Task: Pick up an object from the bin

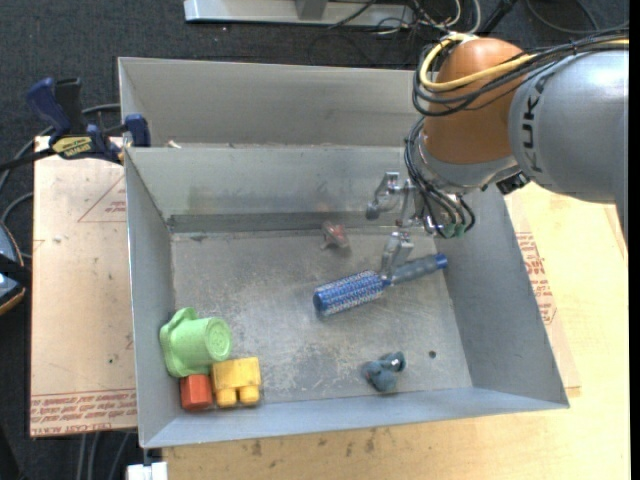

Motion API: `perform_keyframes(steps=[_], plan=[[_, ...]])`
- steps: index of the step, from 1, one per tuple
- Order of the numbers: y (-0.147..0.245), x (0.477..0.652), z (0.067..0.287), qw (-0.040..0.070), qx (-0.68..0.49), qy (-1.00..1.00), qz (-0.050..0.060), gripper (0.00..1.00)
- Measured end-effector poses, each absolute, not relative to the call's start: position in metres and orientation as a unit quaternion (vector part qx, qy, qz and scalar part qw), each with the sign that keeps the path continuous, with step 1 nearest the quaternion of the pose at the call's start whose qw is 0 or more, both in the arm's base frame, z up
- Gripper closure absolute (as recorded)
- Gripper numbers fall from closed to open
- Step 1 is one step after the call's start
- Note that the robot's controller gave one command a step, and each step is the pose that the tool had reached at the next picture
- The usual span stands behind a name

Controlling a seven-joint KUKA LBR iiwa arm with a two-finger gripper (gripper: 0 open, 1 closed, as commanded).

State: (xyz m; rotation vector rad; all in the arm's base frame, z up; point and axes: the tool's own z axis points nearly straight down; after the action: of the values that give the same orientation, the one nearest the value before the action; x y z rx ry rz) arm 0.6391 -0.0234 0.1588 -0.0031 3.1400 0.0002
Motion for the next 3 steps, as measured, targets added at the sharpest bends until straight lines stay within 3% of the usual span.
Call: perform_keyframes(steps=[1, 2, 3], plan=[[-0.042, 0.594, 0.072, 0.005, -0.002, 1.000, 0.001, 0.00], [-0.042, 0.597, 0.077, 0.006, -0.003, 1.000, 0.000, 1.00], [-0.021, 0.583, 0.199, 0.004, -0.105, 0.994, 0.000, 1.00]])
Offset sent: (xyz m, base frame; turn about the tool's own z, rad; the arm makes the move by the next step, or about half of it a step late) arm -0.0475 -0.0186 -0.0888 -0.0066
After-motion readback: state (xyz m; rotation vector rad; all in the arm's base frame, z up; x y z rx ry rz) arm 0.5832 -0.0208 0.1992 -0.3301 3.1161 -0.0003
